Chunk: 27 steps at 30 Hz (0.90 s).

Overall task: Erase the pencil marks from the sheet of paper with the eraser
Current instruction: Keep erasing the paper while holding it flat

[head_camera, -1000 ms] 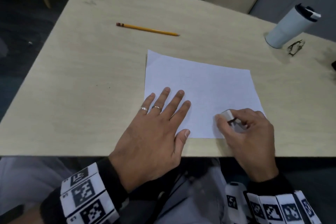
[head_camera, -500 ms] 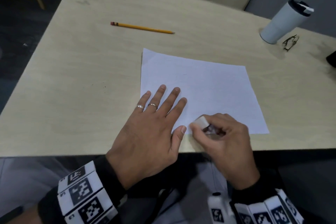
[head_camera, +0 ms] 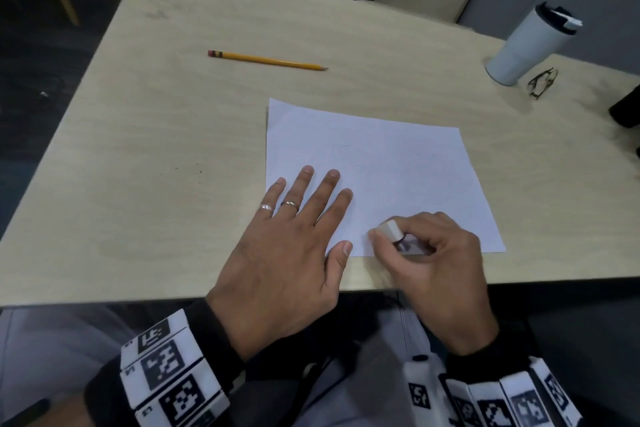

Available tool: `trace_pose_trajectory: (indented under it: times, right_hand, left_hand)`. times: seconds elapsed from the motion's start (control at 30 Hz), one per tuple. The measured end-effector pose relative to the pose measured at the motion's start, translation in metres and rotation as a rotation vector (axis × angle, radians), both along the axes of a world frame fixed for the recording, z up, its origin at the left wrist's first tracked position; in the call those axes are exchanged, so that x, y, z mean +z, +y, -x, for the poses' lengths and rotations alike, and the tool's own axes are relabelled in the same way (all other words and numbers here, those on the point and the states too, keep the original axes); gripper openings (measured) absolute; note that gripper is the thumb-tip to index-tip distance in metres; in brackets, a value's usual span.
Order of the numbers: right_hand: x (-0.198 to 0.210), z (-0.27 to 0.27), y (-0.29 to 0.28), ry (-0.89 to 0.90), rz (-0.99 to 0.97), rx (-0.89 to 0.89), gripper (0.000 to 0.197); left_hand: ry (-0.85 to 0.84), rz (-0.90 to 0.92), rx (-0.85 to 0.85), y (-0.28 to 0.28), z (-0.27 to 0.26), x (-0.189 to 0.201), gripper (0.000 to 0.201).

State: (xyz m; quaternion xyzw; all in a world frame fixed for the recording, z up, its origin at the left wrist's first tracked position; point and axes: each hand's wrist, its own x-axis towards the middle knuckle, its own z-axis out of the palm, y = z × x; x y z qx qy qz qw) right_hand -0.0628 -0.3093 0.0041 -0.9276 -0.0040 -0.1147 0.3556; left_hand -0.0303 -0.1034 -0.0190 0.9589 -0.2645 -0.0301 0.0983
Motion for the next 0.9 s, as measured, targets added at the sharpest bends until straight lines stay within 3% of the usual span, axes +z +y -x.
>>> trace_pose_trajectory:
  times: [0.07,0.2,0.33,0.43,0.6,0.9]
  right_hand:
    - [-0.006,0.001,0.002,0.003,0.040,0.026,0.023]
    - [-0.004,-0.005,-0.025,0.000,0.014,-0.092,0.026]
    - [-0.003,-0.004,-0.004,0.010,0.018,0.005,0.027]
    - [-0.007,-0.008,-0.019,0.036,0.053,-0.023,0.030]
    - [0.002,-0.030,-0.041,-0.042,-0.319,-0.133,0.013]
    - [-0.024,-0.056,-0.061,0.002,-0.286,-0.129,0.020]
  left_hand:
    - [-0.003,0.006,-0.005,0.000,-0.001,-0.001,0.067]
    - [-0.007,0.007,-0.003,0.000,0.001,-0.002,0.067]
    - [0.001,0.003,-0.003,0.000,0.000,-0.002,0.067]
    - [-0.005,0.004,-0.008,0.001,-0.001,-0.003,0.068]
    - [0.002,0.017,-0.005,0.001,-0.001,-0.002,0.067]
    - [0.031,0.010,-0.019,-0.018,0.007,0.006,0.071]
